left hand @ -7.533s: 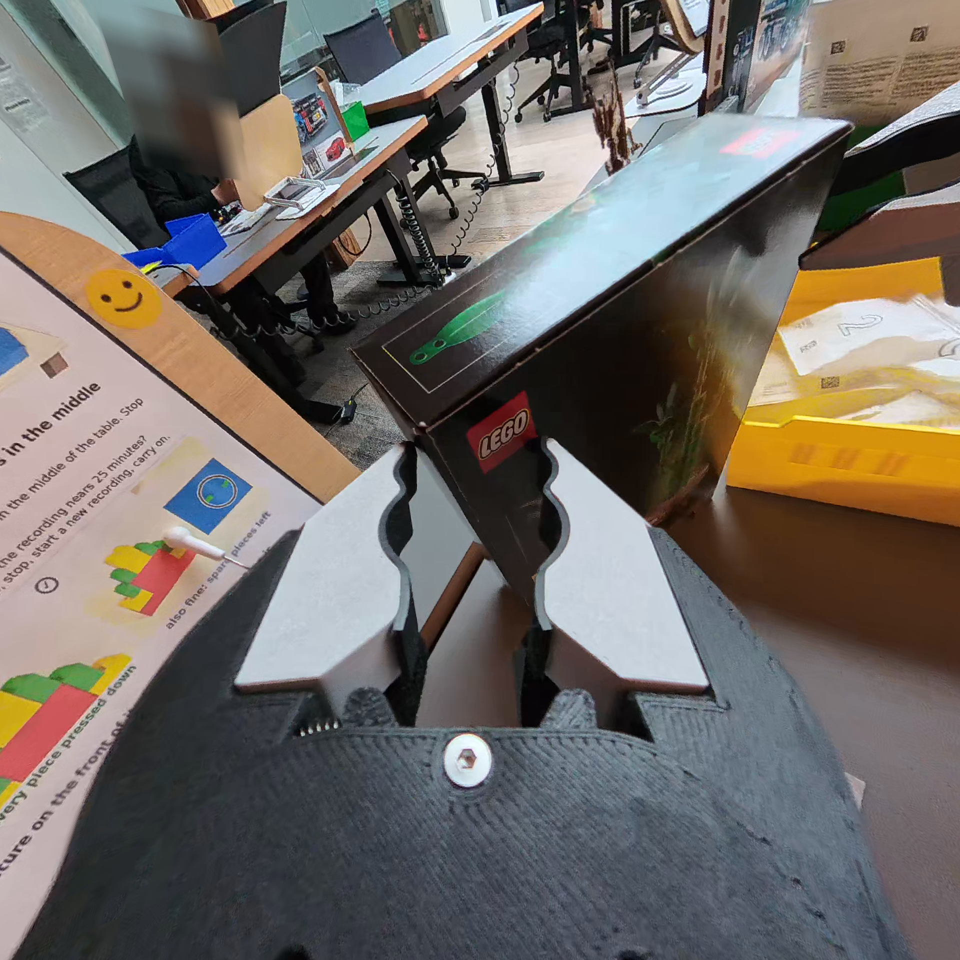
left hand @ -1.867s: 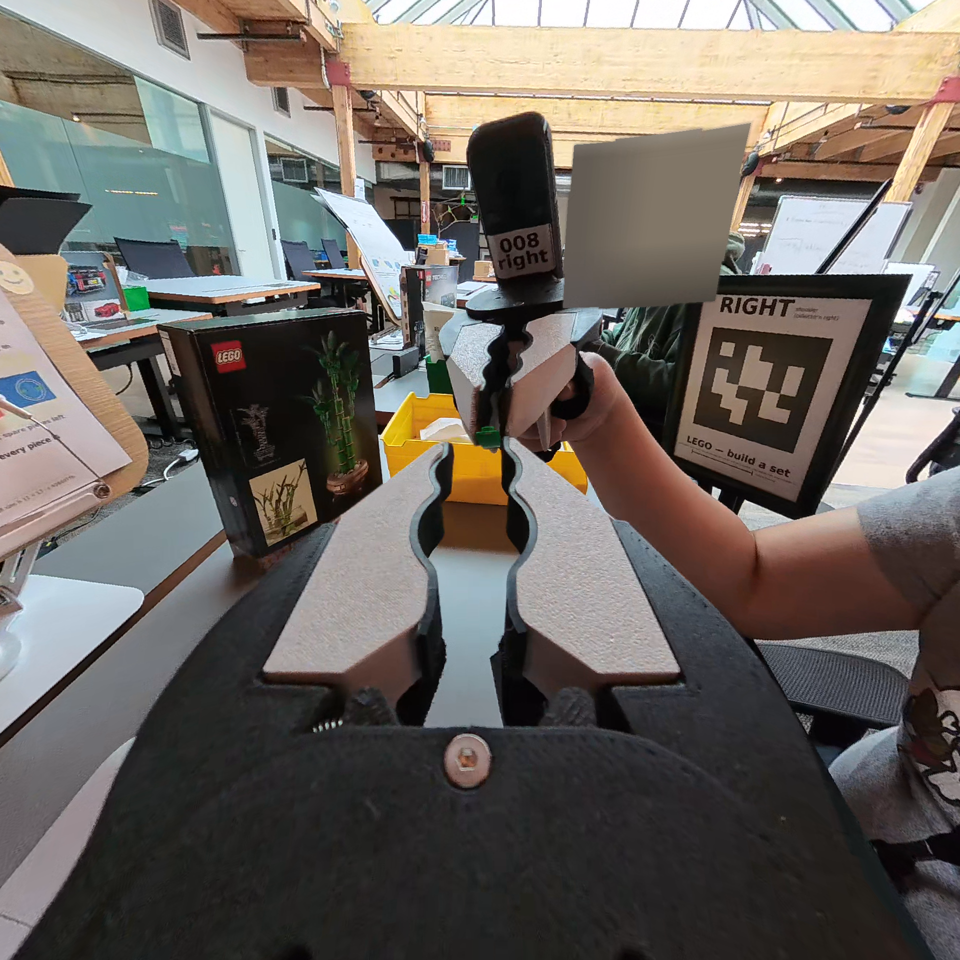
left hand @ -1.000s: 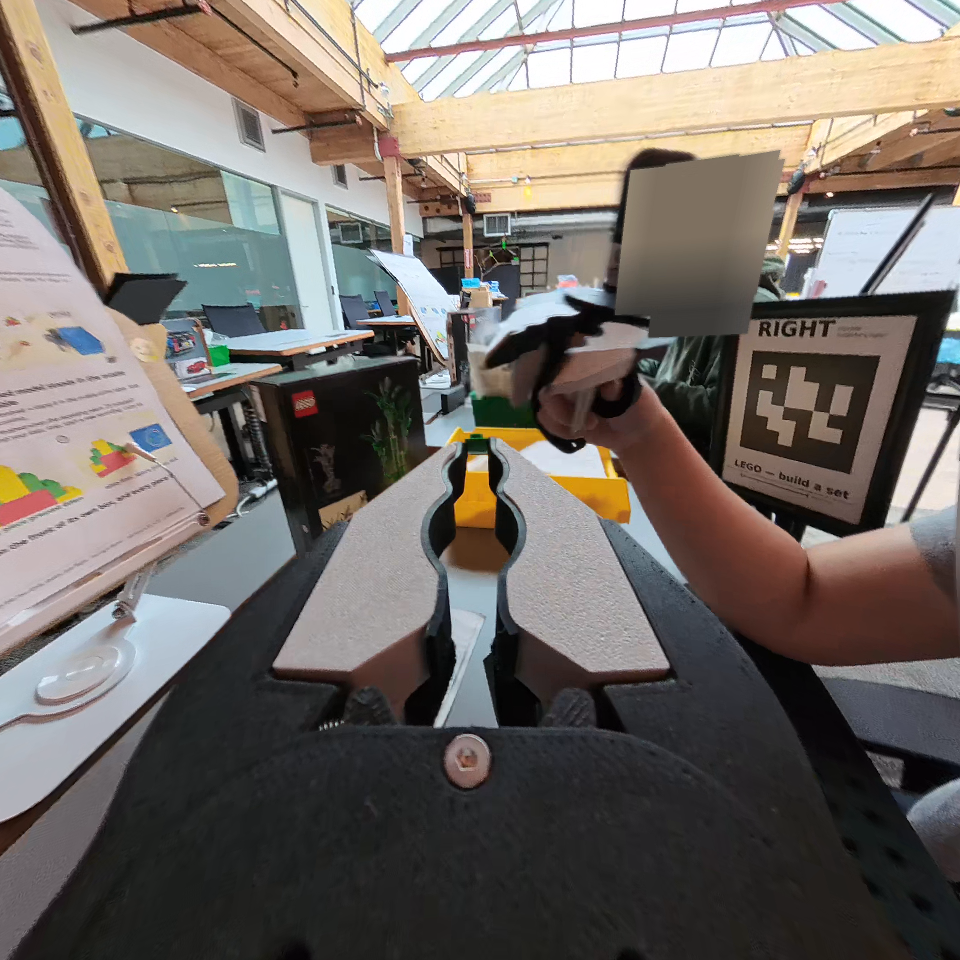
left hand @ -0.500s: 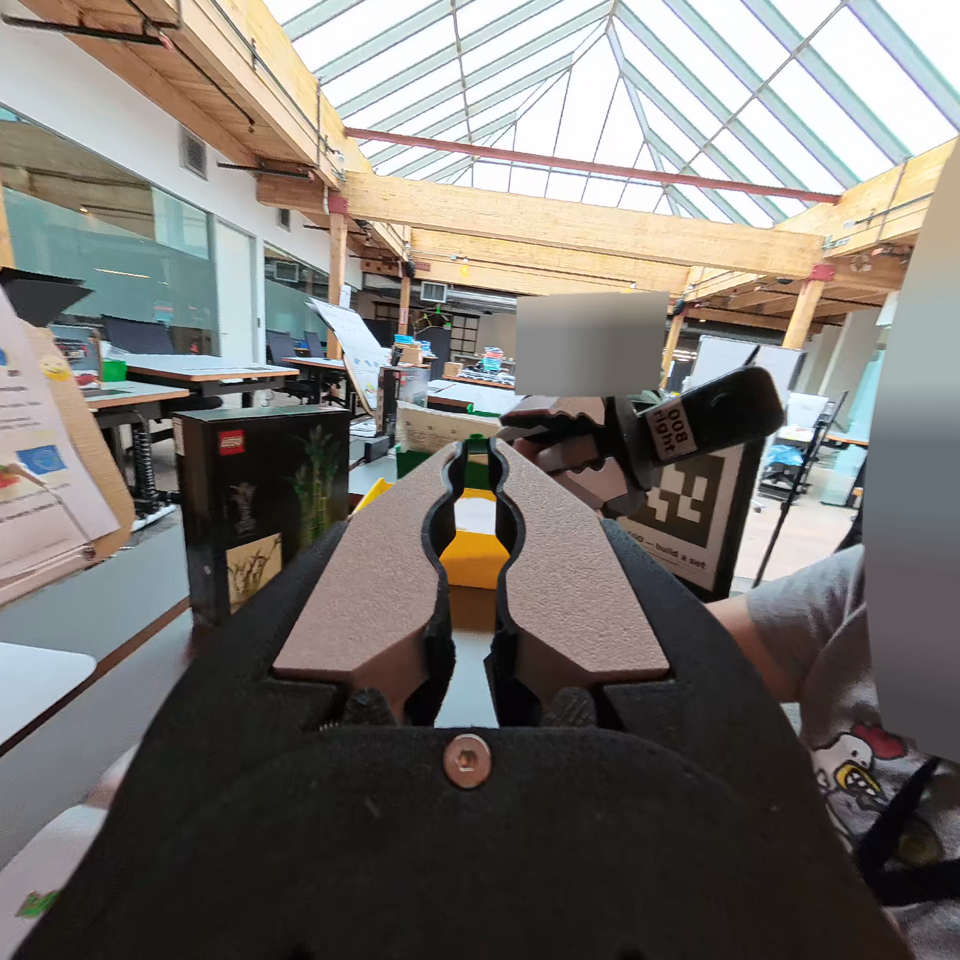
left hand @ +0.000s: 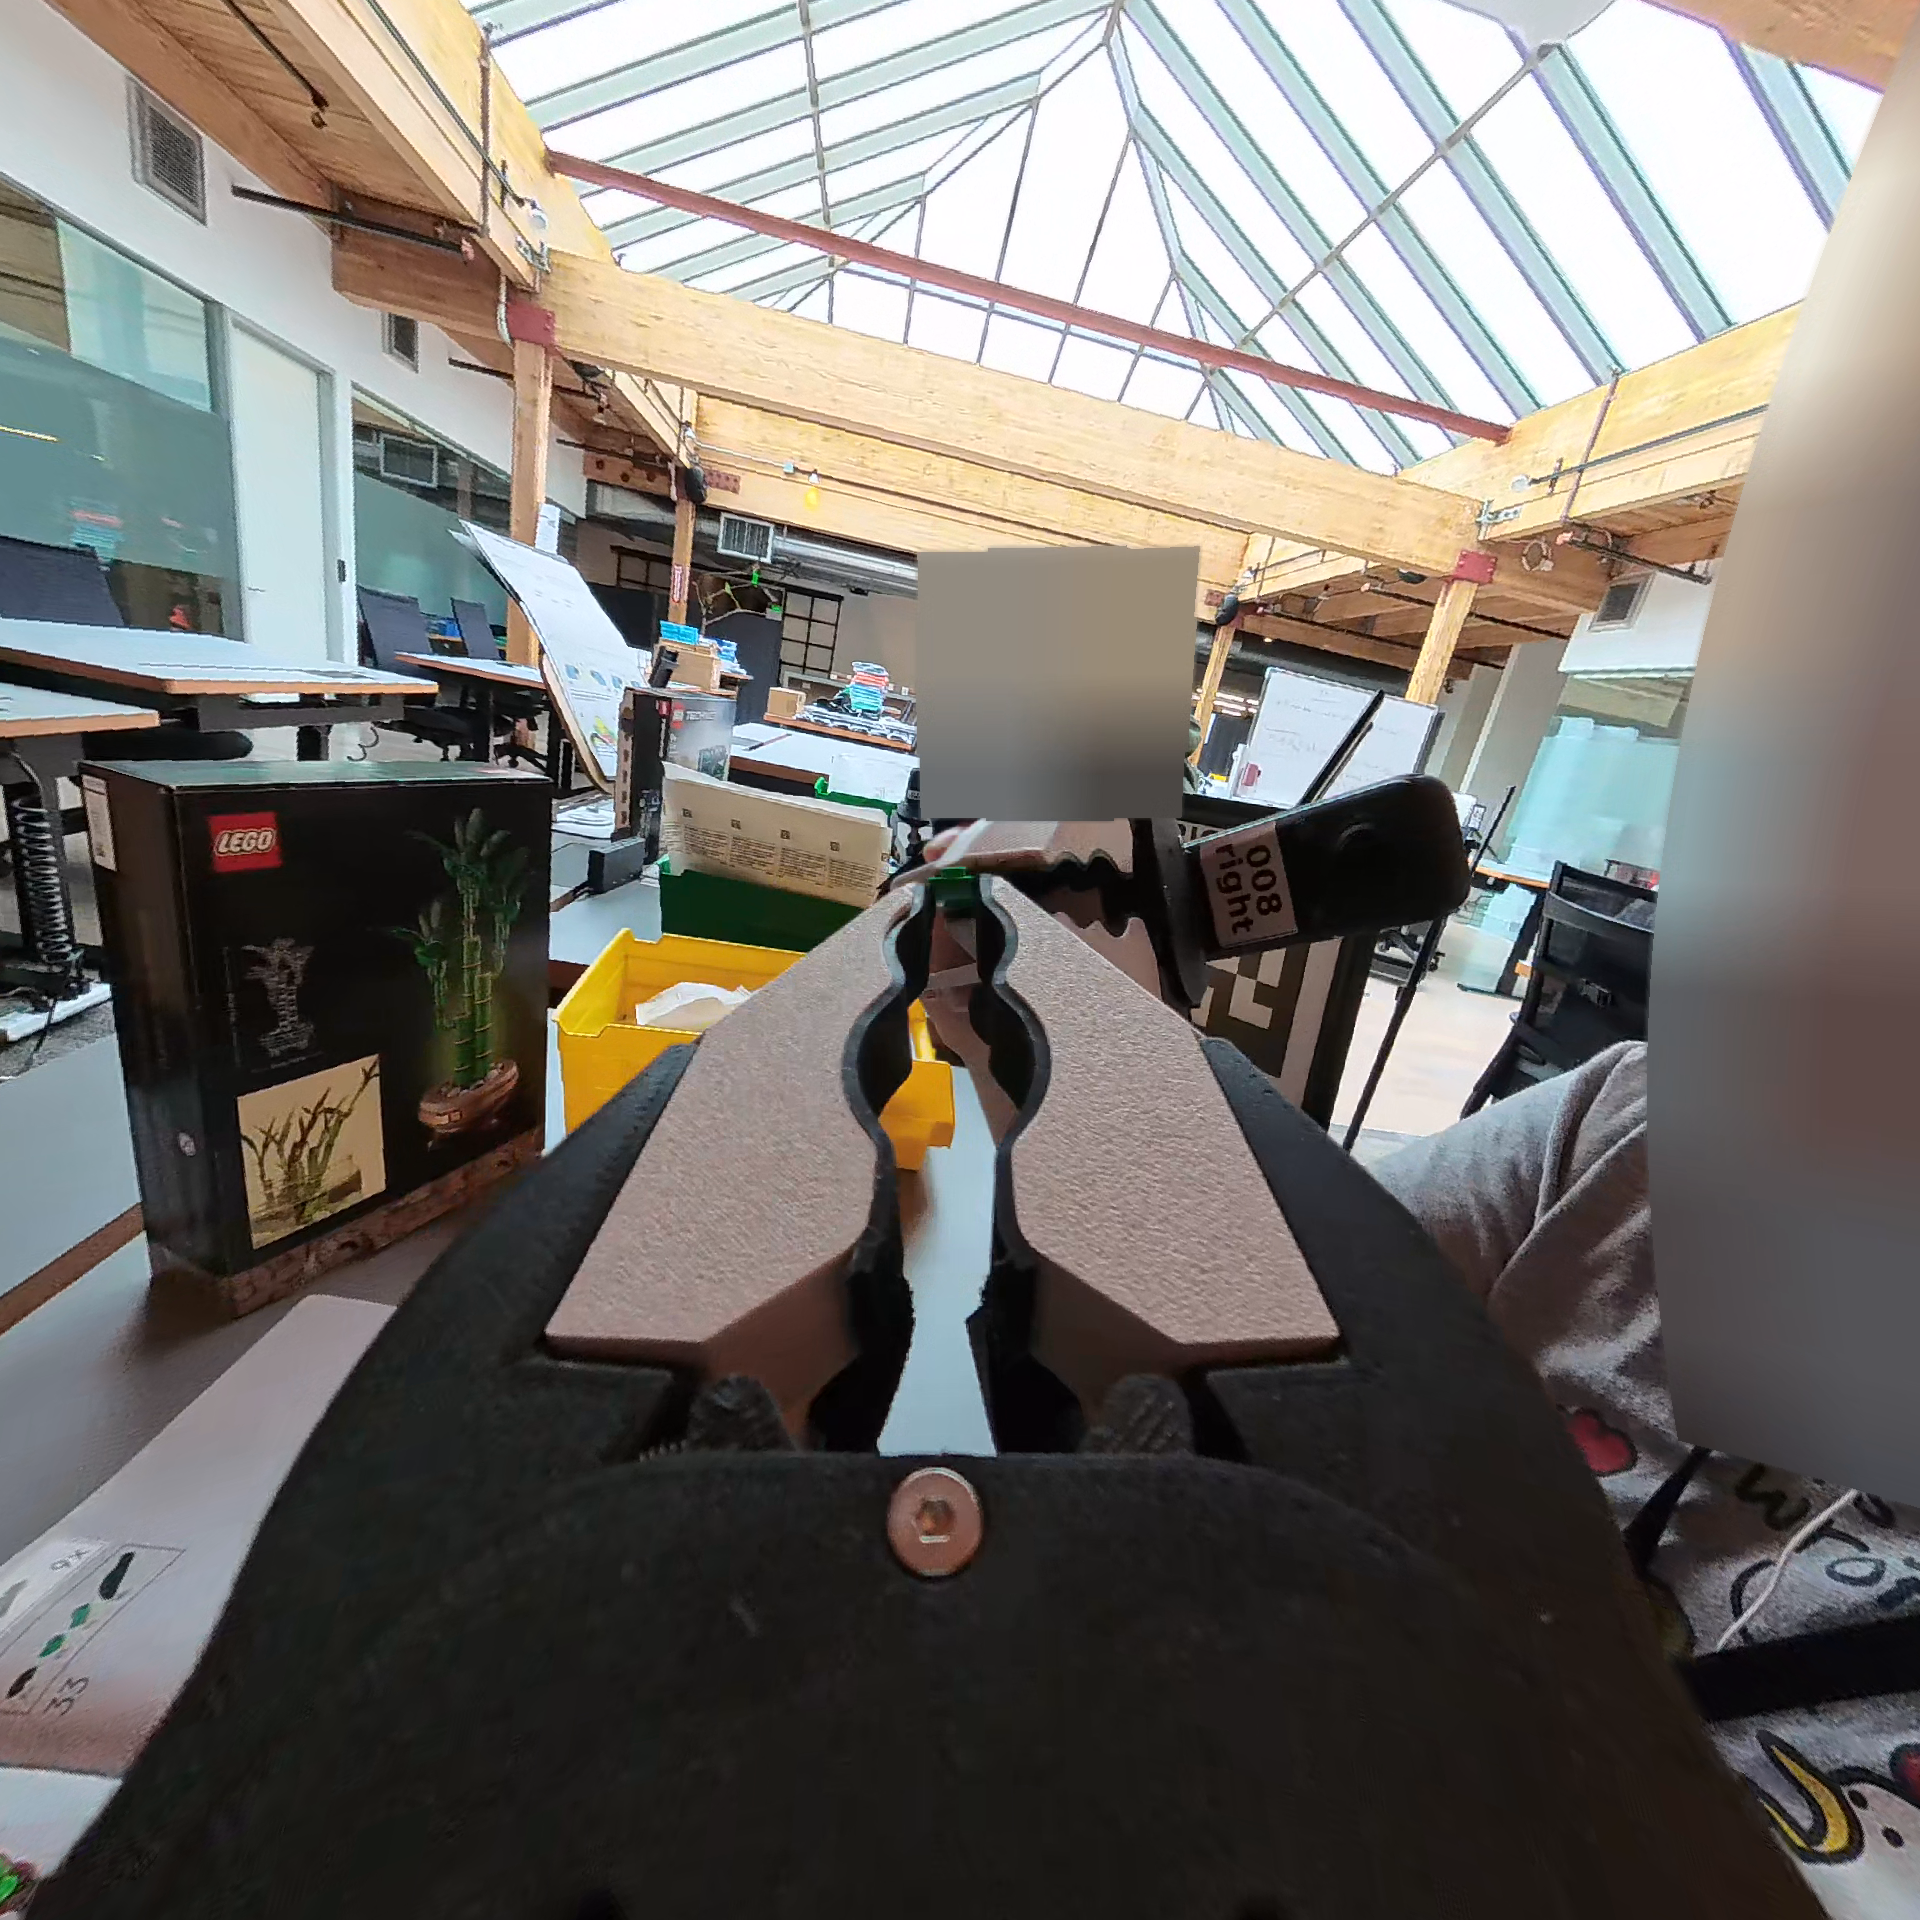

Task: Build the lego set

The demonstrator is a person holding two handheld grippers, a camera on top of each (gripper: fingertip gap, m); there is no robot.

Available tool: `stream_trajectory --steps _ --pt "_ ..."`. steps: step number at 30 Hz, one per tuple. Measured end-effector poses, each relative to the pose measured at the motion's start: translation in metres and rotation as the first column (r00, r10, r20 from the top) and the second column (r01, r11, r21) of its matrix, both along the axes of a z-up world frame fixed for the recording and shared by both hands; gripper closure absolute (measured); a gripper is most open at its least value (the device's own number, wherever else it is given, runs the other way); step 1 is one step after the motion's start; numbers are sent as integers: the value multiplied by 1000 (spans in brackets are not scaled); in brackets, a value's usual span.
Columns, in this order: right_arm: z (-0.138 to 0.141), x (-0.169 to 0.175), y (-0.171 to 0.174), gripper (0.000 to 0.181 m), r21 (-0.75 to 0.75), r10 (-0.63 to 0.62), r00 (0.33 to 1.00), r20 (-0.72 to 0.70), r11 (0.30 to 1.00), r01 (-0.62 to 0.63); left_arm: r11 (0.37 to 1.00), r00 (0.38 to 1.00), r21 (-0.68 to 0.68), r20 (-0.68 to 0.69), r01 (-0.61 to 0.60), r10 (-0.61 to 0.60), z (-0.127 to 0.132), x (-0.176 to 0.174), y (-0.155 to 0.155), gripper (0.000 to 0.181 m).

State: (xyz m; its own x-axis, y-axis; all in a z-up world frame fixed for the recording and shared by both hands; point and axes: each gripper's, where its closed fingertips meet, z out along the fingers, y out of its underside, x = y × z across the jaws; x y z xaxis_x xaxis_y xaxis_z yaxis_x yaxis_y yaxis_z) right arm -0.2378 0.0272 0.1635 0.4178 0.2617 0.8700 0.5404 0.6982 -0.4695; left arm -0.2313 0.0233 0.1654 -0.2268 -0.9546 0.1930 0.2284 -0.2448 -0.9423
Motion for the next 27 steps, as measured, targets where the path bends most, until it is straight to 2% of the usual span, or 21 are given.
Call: stream_trajectory --steps 27 --pt "-6 2 -3 179 26 11 998 61 1000 -13 999 998 16 -49 36 -35 -9 6 -5 175"
